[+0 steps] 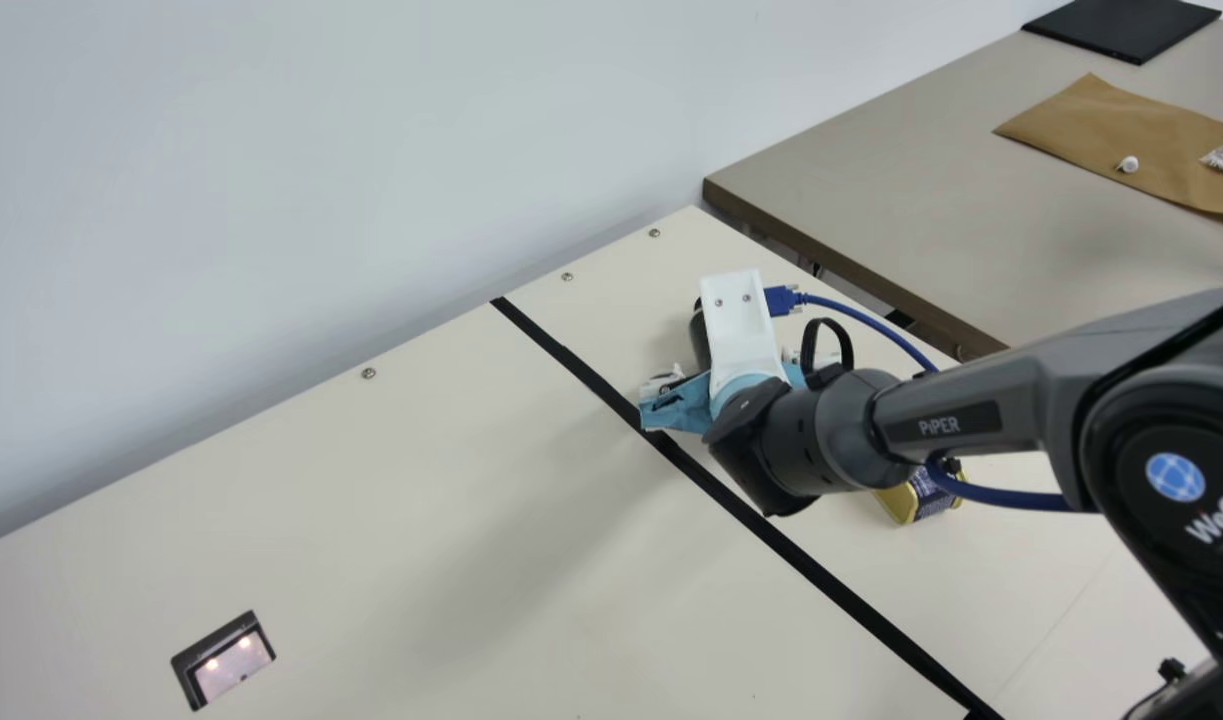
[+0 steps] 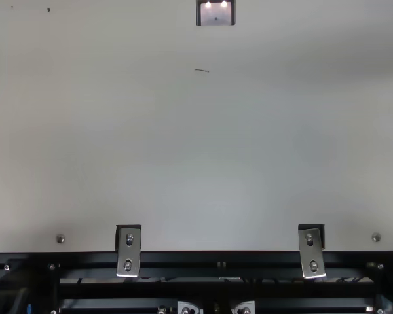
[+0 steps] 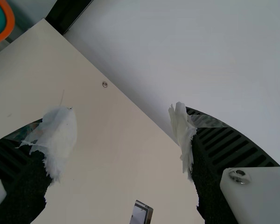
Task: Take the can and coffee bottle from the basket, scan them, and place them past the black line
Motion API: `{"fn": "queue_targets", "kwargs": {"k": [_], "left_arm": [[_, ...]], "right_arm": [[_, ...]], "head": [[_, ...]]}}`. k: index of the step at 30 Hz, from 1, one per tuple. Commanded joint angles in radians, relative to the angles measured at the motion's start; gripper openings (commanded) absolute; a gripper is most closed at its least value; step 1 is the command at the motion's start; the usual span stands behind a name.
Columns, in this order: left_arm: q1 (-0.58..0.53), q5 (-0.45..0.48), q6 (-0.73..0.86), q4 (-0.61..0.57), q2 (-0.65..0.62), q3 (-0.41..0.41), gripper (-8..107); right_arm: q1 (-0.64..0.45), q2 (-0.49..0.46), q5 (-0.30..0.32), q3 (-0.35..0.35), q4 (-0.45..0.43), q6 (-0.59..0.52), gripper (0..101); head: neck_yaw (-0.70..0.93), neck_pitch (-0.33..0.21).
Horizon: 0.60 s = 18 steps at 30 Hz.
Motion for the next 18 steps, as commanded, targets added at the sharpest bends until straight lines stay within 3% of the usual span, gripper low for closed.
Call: {"fn": "queue_targets", "kwargs": {"k": [1,10,18], "left_arm": [[0.000,0.000,0.000,0.000,0.000,0.000,90],[0.000,0.000,0.000,0.000,0.000,0.000,90],[0.000,0.000,0.000,0.000,0.000,0.000,90]], "right_arm": [[0.000,0.000,-0.001,0.004,0.003,-0.003,101],[0.020,-0.050,-0.029,-0.002,0.023,-0.012,101],[0.090,-0.193,-0.030,-0.095,0.142,-0.119,101]], "head": [[-0.030,-0.027],[-0.030,-0.027],[-0.030,-0.027]]}}
